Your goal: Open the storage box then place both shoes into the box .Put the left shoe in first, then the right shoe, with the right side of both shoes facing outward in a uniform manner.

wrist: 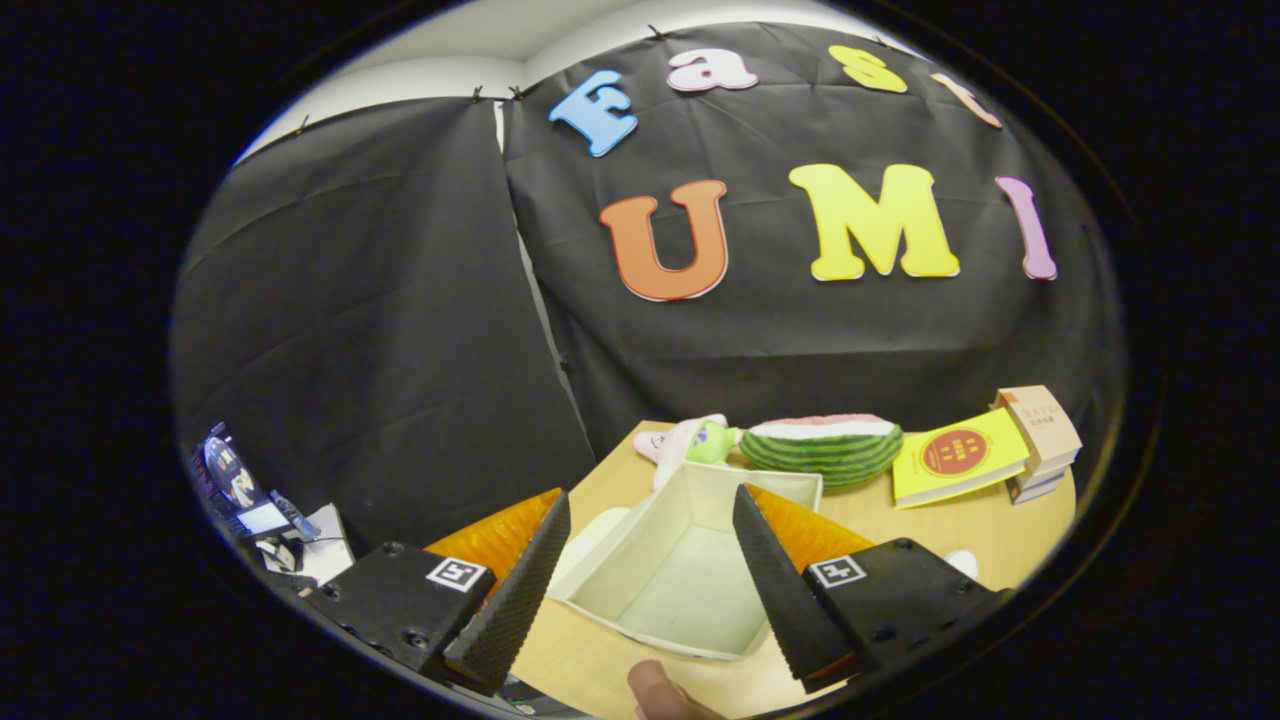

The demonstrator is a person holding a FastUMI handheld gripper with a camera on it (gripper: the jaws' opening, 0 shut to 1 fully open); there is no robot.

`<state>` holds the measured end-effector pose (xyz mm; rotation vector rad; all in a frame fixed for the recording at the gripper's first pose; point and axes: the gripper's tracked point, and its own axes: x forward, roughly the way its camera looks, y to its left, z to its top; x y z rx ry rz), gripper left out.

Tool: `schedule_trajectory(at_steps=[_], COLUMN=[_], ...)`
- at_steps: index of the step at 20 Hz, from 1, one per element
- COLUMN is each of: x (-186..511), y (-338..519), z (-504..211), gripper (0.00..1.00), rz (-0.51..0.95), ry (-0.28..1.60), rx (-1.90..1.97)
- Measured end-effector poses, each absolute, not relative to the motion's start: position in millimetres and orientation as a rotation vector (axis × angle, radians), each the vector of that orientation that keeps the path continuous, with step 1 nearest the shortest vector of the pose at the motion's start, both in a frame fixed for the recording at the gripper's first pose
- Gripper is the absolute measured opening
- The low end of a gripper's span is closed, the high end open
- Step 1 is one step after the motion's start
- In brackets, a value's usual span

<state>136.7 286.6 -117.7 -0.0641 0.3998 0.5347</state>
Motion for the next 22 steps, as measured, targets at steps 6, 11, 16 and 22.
schedule_trajectory(at_steps=[6,11,16,22], x=[153,163,169,181], y=[171,93,30,8], z=[-170,-219,-297,-337], gripper=[1.00,1.00,1.00,0.90], rz=[0.342,0.257,0.248,0.262], ry=[0.538,0.664,0.841,0.975], rx=[-0.220,-0.282,-0.422,-0.339])
